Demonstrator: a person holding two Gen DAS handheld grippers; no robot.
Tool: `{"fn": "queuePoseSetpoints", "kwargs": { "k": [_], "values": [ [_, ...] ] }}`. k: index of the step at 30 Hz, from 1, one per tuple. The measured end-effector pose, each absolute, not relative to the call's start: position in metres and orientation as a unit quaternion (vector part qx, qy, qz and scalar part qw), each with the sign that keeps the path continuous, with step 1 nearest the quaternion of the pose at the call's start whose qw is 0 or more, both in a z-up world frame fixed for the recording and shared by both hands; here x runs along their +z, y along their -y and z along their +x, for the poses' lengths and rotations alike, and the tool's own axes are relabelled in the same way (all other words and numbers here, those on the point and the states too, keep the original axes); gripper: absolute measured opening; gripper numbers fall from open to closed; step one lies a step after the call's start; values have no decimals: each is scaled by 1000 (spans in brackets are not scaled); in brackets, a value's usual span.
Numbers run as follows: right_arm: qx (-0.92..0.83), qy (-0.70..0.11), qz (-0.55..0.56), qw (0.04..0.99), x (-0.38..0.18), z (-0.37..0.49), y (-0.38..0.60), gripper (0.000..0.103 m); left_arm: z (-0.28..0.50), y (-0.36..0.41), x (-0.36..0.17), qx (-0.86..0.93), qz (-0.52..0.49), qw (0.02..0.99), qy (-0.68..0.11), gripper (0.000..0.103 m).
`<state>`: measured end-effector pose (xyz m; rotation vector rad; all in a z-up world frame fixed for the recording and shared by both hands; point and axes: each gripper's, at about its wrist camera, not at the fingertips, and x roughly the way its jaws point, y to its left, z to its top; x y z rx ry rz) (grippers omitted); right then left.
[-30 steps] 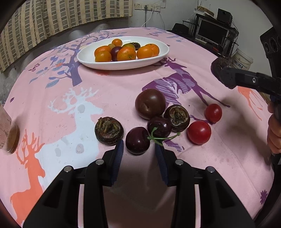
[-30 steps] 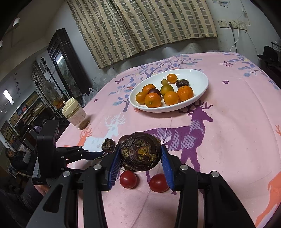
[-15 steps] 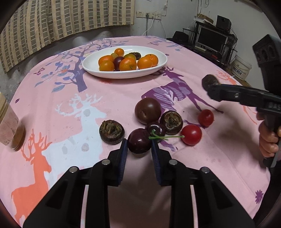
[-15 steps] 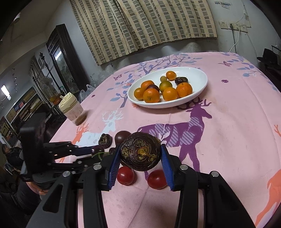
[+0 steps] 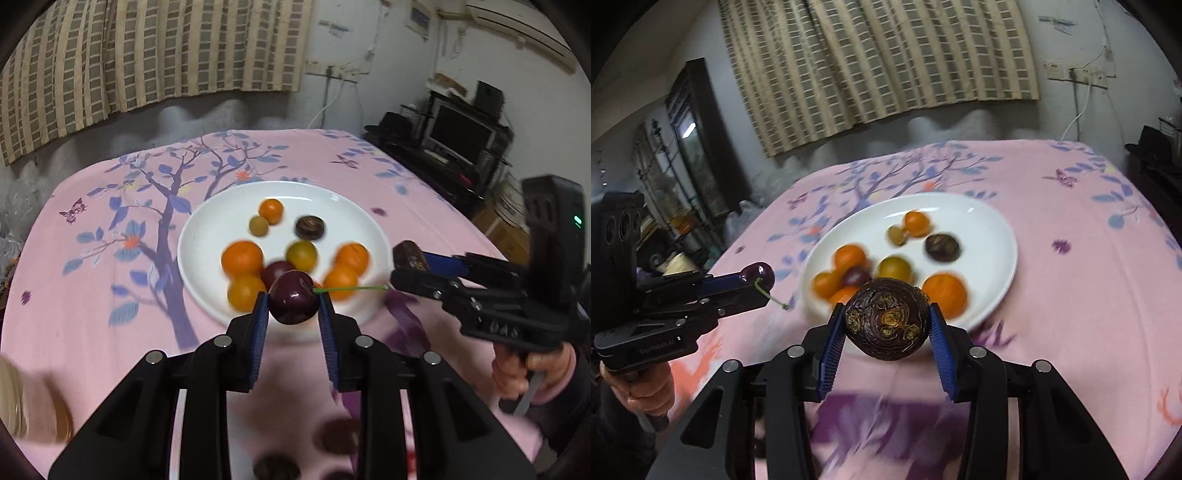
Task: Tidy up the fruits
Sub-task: 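Carry a dark cherry to the plate with the left tool while the right tool carries the mangosteen there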
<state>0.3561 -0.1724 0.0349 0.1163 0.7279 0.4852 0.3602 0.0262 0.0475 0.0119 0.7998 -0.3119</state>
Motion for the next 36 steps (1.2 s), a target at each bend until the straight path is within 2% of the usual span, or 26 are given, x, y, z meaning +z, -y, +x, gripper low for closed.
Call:
{"fn": "queuePoseSetpoints", "kwargs": {
  "k": [5, 7, 9, 10, 11, 15, 17, 19, 26, 34, 36],
  "values": [
    [215, -360, 54, 906, 21, 406, 167, 45, 432, -24, 25, -113, 1, 902, -416, 27],
    [212, -365, 48, 905, 16, 416, 163, 48, 446, -24, 18, -103, -5, 899, -426, 29],
    [213, -368, 50, 904, 16, 416, 162, 61, 448, -26, 17, -91, -11, 900, -427, 50],
    [213, -364, 49, 905, 18, 413, 162, 62, 443, -27, 20, -85, -11, 905, -417, 63],
    [214, -360, 45, 907, 20, 407, 162, 62, 438, -26, 23, -79, -6, 909, -409, 68],
    [221, -349, 21, 910, 33, 381, 159, 63, 404, -30, 34, -78, 12, 912, -403, 72],
    [233, -344, 17, 910, 38, 362, 160, 65, 376, -38, 39, -77, 9, 914, -399, 82],
    [241, -342, 12, 908, 39, 342, 162, 69, 351, -46, 39, -72, 8, 917, -392, 84],
    [288, -370, -1, 883, 17, 279, 165, 70, 277, -75, 15, -56, -15, 915, -400, 89],
    [310, -422, -40, 851, -14, 227, 169, 70, 256, -106, -10, -29, -71, 901, -427, 90],
    [309, -423, -52, 850, -16, 222, 168, 66, 256, -111, -8, -29, -87, 900, -426, 90]
  ]
}}
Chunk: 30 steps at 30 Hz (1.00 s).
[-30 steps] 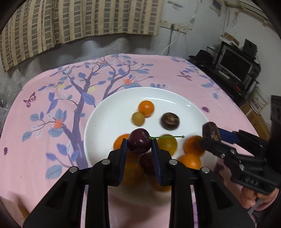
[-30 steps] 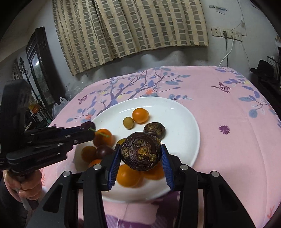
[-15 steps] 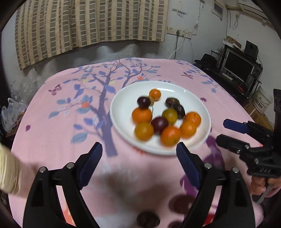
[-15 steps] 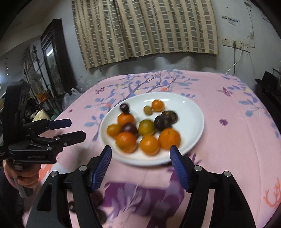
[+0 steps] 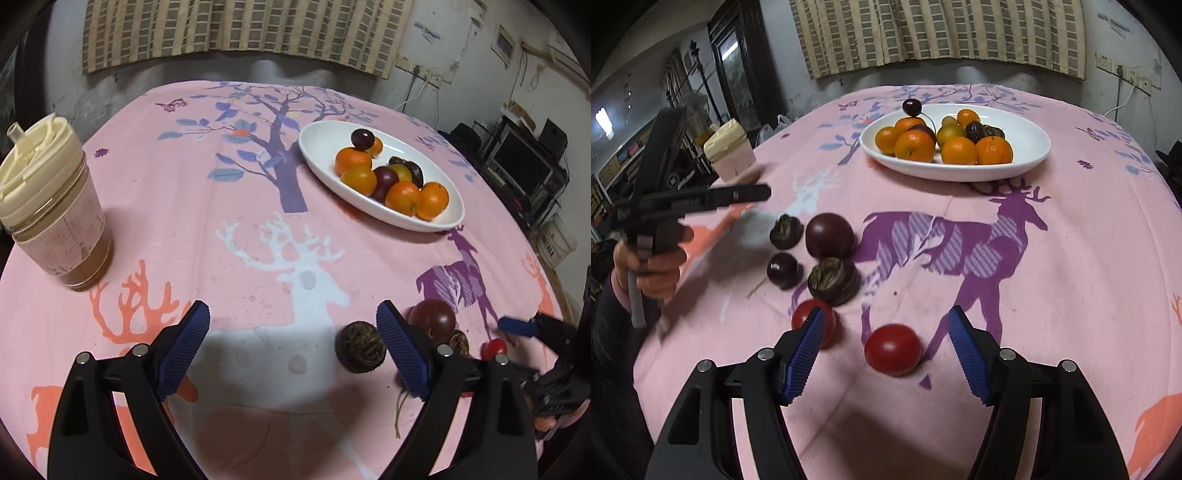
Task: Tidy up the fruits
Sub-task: 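Carry a dark cherry to the plate with the left tool while the right tool carries the mangosteen there, then grasp a red tomato with the right tool while the left tool grasps a dark cherry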
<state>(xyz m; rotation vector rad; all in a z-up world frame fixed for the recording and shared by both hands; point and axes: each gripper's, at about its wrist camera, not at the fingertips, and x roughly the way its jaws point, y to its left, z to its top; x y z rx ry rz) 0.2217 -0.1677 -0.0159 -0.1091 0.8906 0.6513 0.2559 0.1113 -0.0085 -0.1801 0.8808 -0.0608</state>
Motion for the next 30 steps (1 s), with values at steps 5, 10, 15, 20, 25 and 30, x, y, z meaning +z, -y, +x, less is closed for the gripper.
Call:
{"fn": "queuePoseSetpoints", "kwargs": {
  "k": [5, 10, 15, 20, 25, 30],
  "values": [
    [308, -441, -51, 841, -22, 220, 172, 50, 255, -112, -6, -24, -84, 903, -421, 90],
    [294, -451, -62, 841, -27, 220, 173, 42, 253, -110, -4, -30, -83, 904, -418, 90],
    [304, -448, -54, 839, -24, 221, 175, 31, 237, -81, 1, -121, -18, 901, -416, 89],
    [285, -459, -22, 841, -25, 231, 188, 31, 212, -27, -6, -215, 82, 884, -406, 62],
    [285, -459, -26, 841, -26, 232, 185, 31, 220, -19, -20, -220, 76, 870, -435, 44],
    [285, -460, -27, 841, -26, 233, 184, 31, 224, -20, -26, -220, 69, 867, -441, 43]
  ]
}}
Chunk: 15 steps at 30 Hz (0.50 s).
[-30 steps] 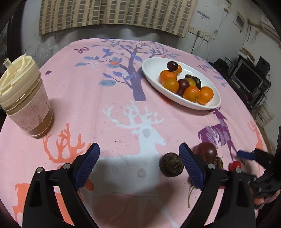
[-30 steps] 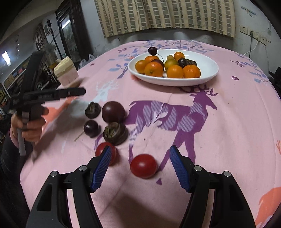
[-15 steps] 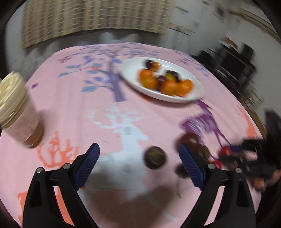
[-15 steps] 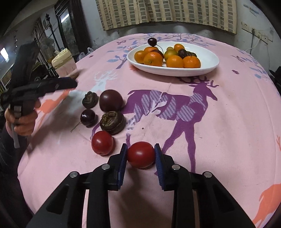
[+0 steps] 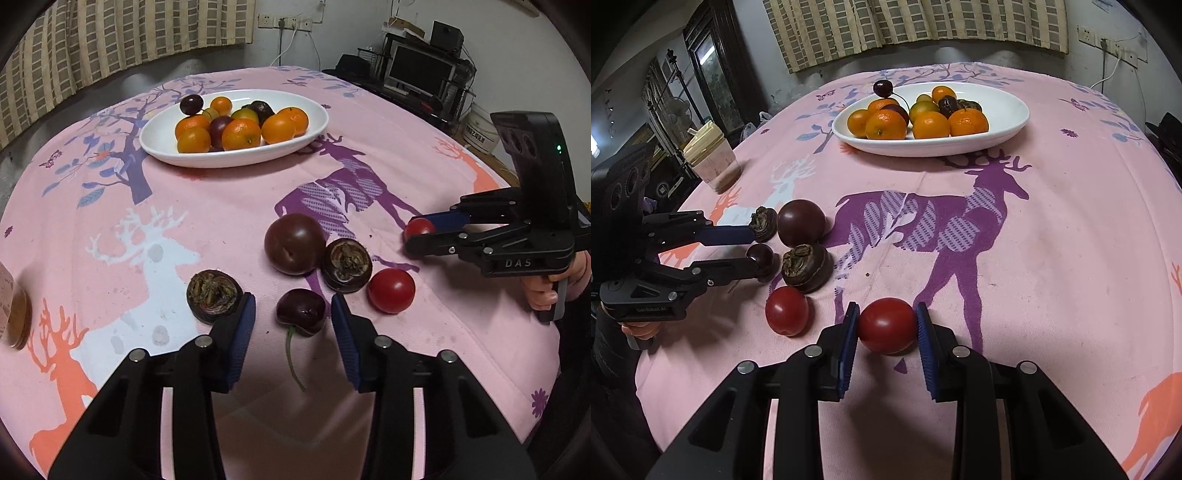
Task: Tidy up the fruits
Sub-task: 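Grasp a red tomato with the right tool while the left tool grasps a dark cherry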
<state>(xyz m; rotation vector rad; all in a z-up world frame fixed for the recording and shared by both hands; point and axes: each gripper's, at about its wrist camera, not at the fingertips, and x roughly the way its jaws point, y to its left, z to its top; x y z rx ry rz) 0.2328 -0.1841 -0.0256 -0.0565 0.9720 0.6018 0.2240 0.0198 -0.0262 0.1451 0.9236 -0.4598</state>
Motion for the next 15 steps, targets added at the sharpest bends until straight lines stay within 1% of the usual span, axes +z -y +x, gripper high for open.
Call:
{"fn": "queuePoseSetpoints", "kwargs": {
  "k": [3, 6, 10, 15],
  "values": [
    [285, -459, -27, 841, -25, 233, 184, 31, 223, -16, -31, -220, 79, 865, -445, 42],
    [286, -457, -29, 842, -25, 232, 185, 31, 224, -13, -35, -220, 84, 861, -451, 39],
    [287, -453, -30, 843, -24, 230, 184, 31, 224, -11, -39, -214, 94, 860, -453, 30],
    [297, -447, -18, 844, -20, 230, 186, 31, 223, -17, -26, -217, 78, 865, -446, 30]
  ]
}}
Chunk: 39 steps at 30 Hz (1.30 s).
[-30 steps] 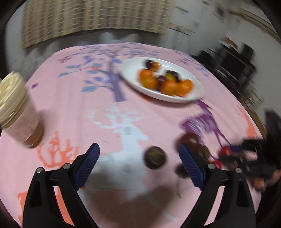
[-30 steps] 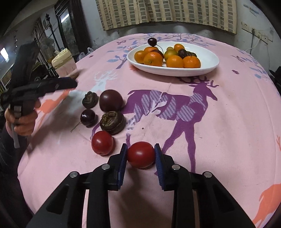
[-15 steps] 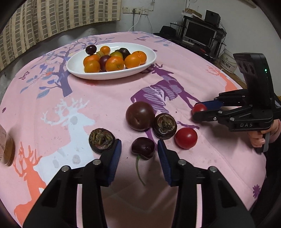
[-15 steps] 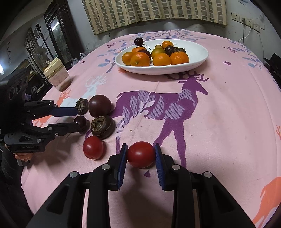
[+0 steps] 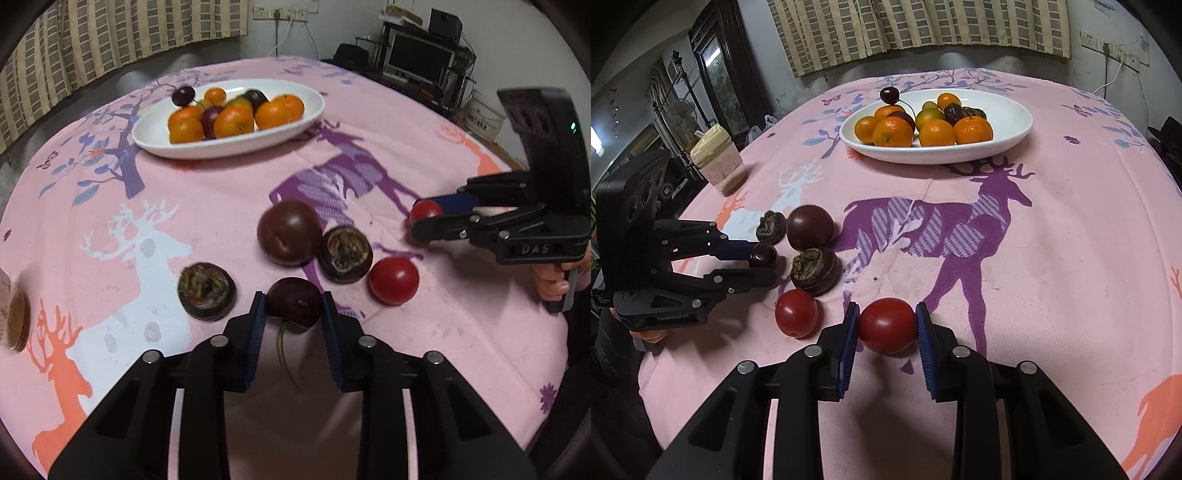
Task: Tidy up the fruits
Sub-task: 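Grasp a red tomato with the right tool while the left tool grasps a dark cherry, then carry the tomato and cherry to the plate with both tools and release them, then grasp a dark plum with the right tool while the left tool grasps a mangosteen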
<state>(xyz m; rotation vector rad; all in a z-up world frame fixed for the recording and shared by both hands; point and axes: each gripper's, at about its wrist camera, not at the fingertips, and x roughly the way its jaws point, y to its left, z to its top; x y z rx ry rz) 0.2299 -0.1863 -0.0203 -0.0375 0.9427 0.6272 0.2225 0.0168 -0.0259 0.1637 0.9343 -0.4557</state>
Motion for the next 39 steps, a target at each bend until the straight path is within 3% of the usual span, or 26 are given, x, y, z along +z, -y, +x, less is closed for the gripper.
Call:
{"fn": "queuePoseSetpoints", "kwargs": {
  "k": [4, 9, 13, 18, 19, 20, 22, 28, 34, 39],
  "values": [
    [314, -432, 12, 845, -2, 246, 188, 31, 236, -27, 13, -242, 40, 875, -418, 30],
    [294, -374, 32, 879, 35, 306, 180, 31, 307, -28, 52, -199, 23, 901, -385, 30],
    [254, -342, 28, 904, 41, 363, 164, 31, 374, -17, 51, -167, 21, 907, -385, 30],
    [244, -357, 53, 900, 24, 418, 158, 32, 435, -5, 28, -135, 35, 901, -411, 31],
    [242, -358, 50, 900, 21, 426, 158, 34, 442, -5, 26, -119, 40, 901, -415, 48],
    [238, -362, 48, 900, 20, 428, 159, 45, 442, -8, 26, -106, 40, 902, -417, 74],
    [232, -364, 48, 901, 22, 424, 163, 50, 433, -16, 34, -96, 32, 911, -401, 87],
    [293, -347, 3, 891, 37, 351, 153, 63, 379, -50, 53, -89, 12, 913, -399, 96],
    [345, -358, -99, 862, 25, 272, 104, 64, 306, -90, 39, -35, 1, 920, -391, 97],
    [360, -391, -117, 839, 8, 256, 79, 64, 275, -115, 24, -24, -29, 917, -397, 97]
  ]
}}
